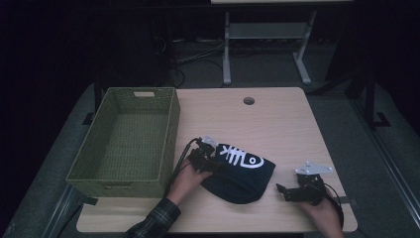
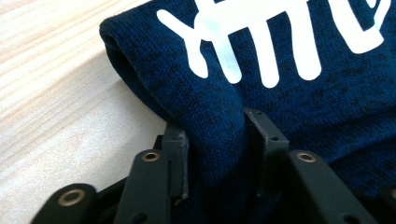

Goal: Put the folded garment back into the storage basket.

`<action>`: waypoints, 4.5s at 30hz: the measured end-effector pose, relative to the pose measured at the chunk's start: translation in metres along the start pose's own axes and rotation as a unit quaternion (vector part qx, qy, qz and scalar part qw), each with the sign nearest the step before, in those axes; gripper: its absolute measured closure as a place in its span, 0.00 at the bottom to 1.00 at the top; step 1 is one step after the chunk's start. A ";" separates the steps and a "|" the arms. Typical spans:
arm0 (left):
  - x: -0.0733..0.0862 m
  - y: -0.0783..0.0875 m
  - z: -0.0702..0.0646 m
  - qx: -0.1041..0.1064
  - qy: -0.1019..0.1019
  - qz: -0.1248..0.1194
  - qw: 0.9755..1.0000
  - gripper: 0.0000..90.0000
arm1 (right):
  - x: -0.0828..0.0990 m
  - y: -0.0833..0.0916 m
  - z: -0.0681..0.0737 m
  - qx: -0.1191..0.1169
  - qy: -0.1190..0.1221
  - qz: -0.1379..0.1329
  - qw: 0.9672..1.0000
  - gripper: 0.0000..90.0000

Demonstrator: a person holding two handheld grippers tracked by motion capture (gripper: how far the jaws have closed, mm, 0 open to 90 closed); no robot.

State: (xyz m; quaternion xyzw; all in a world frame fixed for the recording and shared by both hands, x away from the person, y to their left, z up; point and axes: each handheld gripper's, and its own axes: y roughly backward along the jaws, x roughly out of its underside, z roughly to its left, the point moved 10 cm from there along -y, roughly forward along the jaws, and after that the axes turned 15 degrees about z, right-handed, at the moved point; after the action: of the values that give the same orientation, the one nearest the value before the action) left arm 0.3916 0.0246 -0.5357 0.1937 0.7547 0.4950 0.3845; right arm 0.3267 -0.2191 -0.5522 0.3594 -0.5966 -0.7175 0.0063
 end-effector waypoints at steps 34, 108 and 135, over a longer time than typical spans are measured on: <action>-0.028 0.075 -0.036 0.057 -0.033 -0.006 0.998 0.78 | 0.000 0.000 0.000 0.000 0.001 0.000 1.000 0.10; 0.004 0.308 0.021 -0.023 -0.009 -0.069 0.997 0.78 | 0.000 0.000 0.000 0.000 0.000 -0.001 1.000 0.10; 0.082 0.352 0.091 -0.066 0.105 -0.101 0.987 0.78 | -0.001 0.000 0.000 0.000 0.000 -0.002 1.000 0.10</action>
State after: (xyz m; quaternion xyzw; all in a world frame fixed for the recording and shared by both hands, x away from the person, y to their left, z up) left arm 0.3790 0.2869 -0.2717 0.0376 0.7722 0.5199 0.3634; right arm 0.3272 -0.2191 -0.5519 0.3602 -0.5961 -0.7175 0.0050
